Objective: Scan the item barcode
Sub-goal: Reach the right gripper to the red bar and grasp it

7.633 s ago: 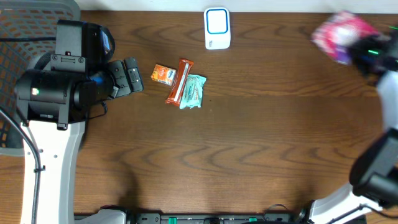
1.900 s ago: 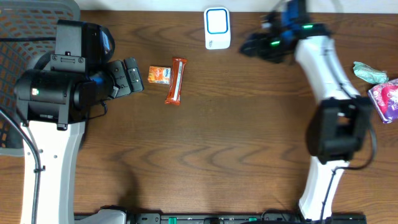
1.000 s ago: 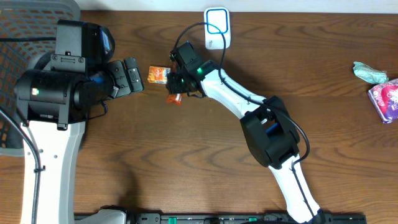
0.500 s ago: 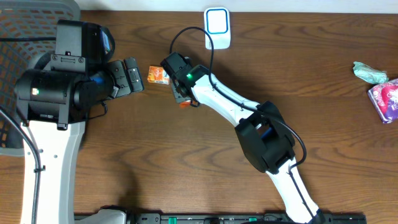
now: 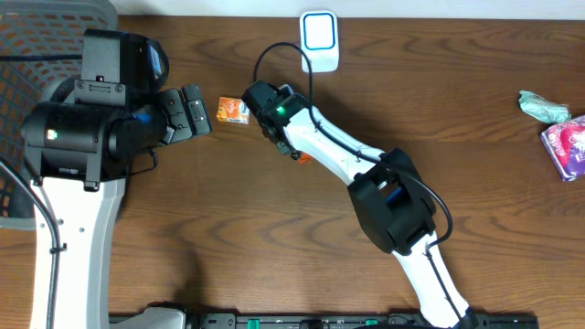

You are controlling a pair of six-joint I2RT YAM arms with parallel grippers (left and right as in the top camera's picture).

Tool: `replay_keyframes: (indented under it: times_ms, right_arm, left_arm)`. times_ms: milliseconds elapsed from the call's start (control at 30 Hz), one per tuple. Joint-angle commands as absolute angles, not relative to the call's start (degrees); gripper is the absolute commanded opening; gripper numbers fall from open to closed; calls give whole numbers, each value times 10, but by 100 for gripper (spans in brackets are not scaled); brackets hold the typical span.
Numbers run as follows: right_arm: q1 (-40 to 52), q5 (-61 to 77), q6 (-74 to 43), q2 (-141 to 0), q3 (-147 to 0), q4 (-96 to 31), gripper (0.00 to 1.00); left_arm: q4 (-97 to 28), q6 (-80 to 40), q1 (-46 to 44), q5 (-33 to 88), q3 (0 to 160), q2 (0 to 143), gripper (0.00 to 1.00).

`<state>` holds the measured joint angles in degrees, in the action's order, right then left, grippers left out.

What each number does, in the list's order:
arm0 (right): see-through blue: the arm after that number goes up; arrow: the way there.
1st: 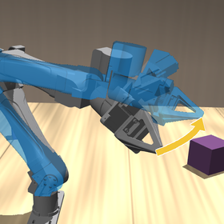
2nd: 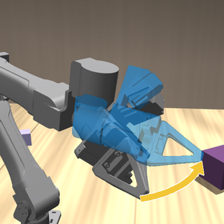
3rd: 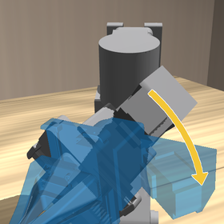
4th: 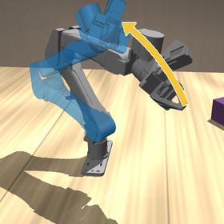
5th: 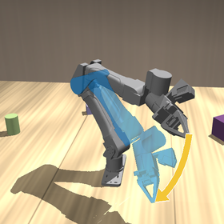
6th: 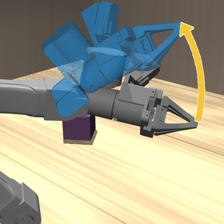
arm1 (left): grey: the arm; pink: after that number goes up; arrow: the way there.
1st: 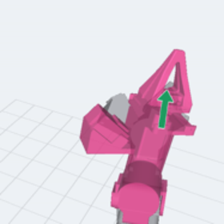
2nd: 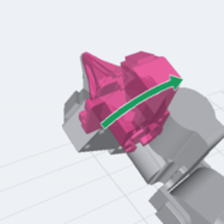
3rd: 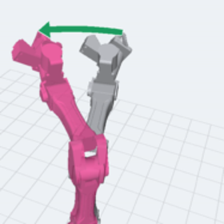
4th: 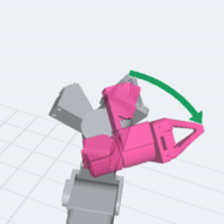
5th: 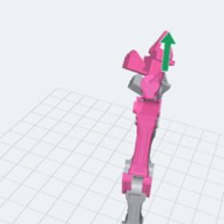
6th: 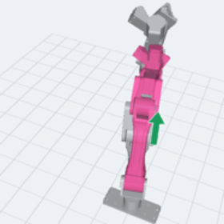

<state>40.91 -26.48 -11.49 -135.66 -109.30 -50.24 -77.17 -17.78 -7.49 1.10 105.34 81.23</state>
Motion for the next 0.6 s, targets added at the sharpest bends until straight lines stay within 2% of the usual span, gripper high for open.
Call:
replay_keyframes:
  times_ms: [0,200,567]
  right_arm:
    - [417,-274,-63,-1341,-1087,-489,65]
    - [415,-212,-63,-1342,-1082,-441,62]
    - [389,-213,-64,-1342,-1010,-380,56]
  left_arm:
    - [-773,-178,-72,4,1056,813,98]
    - [-773,-178,-72,4,1056,813,98]
    - [-773,-178,-72,4,1056,813,98]
